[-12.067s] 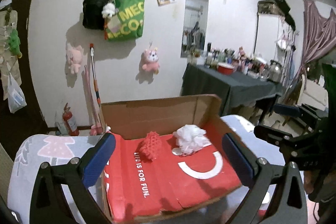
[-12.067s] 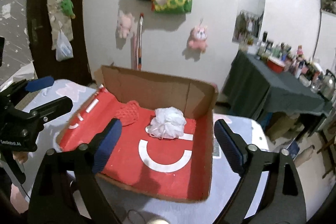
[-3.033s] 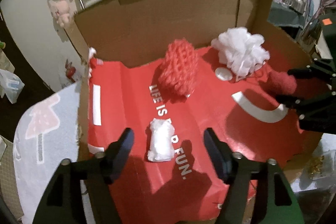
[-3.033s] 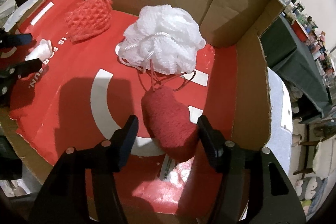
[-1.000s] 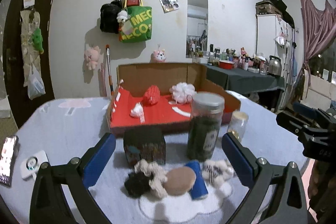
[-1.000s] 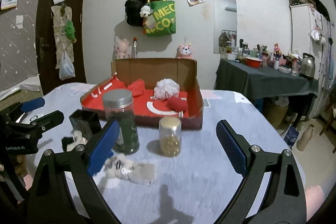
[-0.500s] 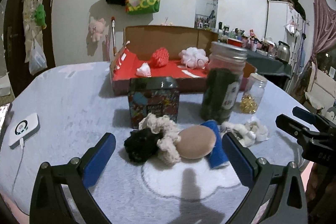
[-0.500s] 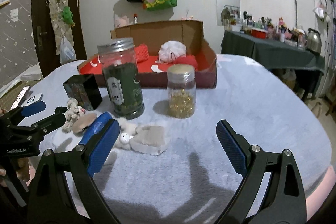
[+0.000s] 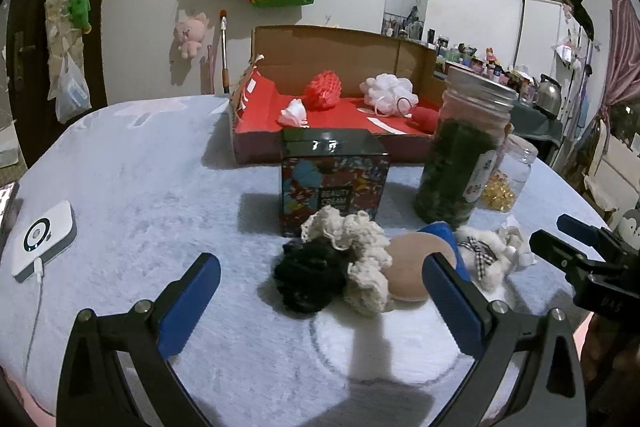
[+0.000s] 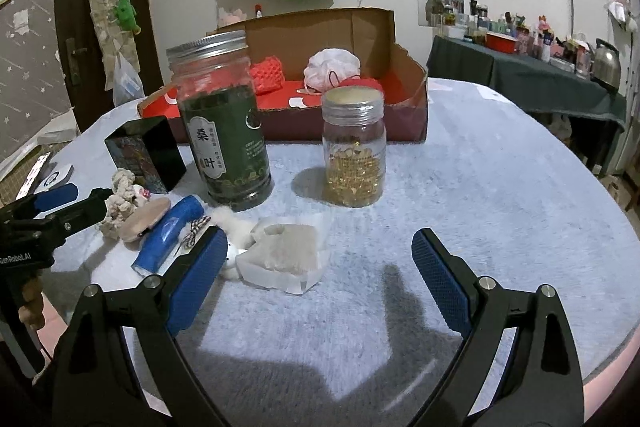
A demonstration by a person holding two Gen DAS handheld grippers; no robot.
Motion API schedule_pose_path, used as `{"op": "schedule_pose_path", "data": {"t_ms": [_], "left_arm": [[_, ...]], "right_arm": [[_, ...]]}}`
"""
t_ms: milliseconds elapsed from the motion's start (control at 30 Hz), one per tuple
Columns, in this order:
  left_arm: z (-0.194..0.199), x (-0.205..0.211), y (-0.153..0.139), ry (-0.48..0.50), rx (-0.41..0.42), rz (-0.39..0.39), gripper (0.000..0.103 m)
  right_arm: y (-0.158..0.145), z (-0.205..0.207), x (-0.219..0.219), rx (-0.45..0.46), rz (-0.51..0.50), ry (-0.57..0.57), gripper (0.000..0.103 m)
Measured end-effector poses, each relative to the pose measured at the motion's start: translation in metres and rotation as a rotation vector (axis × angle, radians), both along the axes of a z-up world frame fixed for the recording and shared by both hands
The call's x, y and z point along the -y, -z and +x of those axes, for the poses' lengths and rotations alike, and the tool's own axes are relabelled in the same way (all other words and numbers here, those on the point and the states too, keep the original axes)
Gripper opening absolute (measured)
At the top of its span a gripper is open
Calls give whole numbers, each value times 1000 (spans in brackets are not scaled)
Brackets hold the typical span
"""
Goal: Organize soft objects
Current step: 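Move both tools back toward the remaining soft items on the blanket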
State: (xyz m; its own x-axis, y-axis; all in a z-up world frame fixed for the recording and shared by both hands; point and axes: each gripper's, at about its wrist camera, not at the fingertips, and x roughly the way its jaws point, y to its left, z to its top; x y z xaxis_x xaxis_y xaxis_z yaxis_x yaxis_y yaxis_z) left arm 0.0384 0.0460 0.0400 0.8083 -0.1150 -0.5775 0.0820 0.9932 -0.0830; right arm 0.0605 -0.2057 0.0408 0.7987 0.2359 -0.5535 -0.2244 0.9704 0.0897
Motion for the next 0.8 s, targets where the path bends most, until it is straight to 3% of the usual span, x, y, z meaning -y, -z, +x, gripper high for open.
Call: {"op": "schedule_pose_path", "data": {"t_ms": [333, 467, 800], "left_arm": [[-1, -23, -9, -7, -16, 64, 102], [5, -33, -5, -14, -58, 78, 102], [29, -27, 9, 55, -134, 62, 91]], "right_arm": [[6, 12, 5, -60, 30, -32, 95], [8, 15, 7, -78, 37, -32, 95], [14, 31, 11, -134, 14, -20, 95]]}}
